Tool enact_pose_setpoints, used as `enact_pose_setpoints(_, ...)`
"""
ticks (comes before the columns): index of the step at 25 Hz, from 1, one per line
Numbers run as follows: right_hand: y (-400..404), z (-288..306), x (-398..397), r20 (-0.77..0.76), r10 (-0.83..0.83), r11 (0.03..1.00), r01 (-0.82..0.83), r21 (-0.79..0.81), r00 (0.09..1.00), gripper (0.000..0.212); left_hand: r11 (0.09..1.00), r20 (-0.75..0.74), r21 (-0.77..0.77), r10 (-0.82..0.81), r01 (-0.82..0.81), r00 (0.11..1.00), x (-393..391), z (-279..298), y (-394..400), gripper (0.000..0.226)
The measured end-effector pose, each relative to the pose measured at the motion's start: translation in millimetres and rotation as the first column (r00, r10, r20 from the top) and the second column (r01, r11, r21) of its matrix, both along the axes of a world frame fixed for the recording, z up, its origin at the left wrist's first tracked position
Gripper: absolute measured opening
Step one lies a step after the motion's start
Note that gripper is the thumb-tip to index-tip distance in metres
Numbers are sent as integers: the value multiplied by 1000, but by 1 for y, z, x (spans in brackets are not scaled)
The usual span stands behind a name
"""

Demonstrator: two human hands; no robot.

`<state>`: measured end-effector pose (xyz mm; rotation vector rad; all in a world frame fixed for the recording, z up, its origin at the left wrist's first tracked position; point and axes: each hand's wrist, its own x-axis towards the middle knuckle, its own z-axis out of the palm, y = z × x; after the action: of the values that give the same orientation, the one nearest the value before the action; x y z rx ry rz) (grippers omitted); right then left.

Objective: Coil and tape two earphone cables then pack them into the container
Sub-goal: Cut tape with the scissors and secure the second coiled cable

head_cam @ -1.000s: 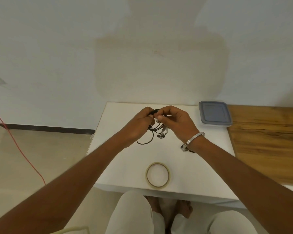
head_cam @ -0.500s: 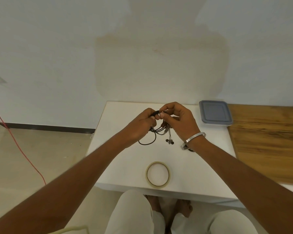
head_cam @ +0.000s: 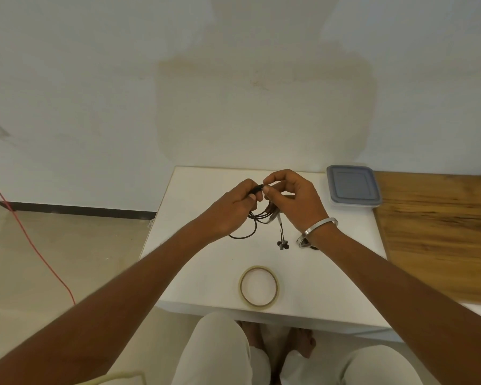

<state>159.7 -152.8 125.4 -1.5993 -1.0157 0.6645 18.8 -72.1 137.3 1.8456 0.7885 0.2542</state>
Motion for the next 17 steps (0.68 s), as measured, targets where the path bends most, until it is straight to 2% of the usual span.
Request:
enact_pose_setpoints(3, -1, -2, -1, -6, -6, 1000, 6, -18, 1000, 12, 1000, 9, 9, -20, 20, 1000, -2, -2, 0, 19)
enact_pose_setpoints(8, 1, -6, 2, -84, 35, 997, -41, -73, 996, 31, 999, 26, 1, -41, 41, 999, -5, -4, 1, 21)
enact_pose_setpoints(13, 1, -3, 4, -41, 108, 990, -111, -86, 993, 25, 998, -29, -17, -57, 57, 998, -7, 2, 1, 17)
enact_pose_setpoints(17, 0, -5, 2, 7, 135, 987, -134, -93, 991, 27, 1000, -53, -14, -4, 3, 999, -5, 2, 1, 19)
